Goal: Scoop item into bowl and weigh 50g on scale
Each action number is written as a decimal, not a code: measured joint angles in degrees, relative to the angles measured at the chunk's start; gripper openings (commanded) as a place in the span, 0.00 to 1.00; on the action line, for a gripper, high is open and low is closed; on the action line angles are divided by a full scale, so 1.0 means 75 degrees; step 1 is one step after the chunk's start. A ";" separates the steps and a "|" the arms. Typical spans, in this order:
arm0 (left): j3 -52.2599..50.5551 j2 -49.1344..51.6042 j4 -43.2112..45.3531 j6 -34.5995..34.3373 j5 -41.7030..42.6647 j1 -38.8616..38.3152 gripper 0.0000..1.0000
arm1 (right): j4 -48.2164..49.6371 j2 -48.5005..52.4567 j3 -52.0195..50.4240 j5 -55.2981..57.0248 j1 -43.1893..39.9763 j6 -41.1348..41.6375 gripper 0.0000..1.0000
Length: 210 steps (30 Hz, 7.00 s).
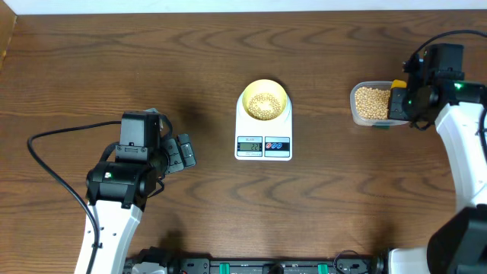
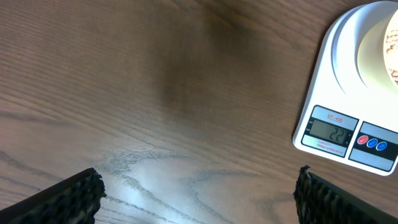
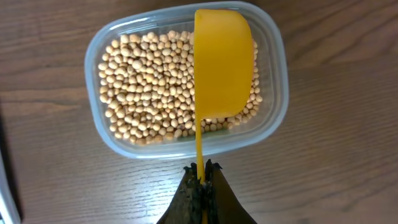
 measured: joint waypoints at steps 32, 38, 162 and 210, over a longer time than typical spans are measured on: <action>0.0000 0.0000 0.0003 -0.0003 0.0000 0.0000 1.00 | -0.0283 0.1075 0.0003 -0.2457 -0.0160 -0.0259 0.01; 0.0000 0.0000 0.0000 0.0000 0.0000 0.0000 1.00 | -0.0653 0.1075 0.0003 -0.2987 -0.0484 -0.0548 0.01; 0.0000 0.0000 0.0003 0.0000 0.0000 0.0000 1.00 | 0.2961 0.1090 -0.0475 -0.5295 0.3101 0.2792 0.01; 0.0000 0.0000 0.0003 0.0000 0.0000 0.0000 1.00 | 0.2847 0.0731 -0.0460 -0.2302 0.4194 0.0994 0.01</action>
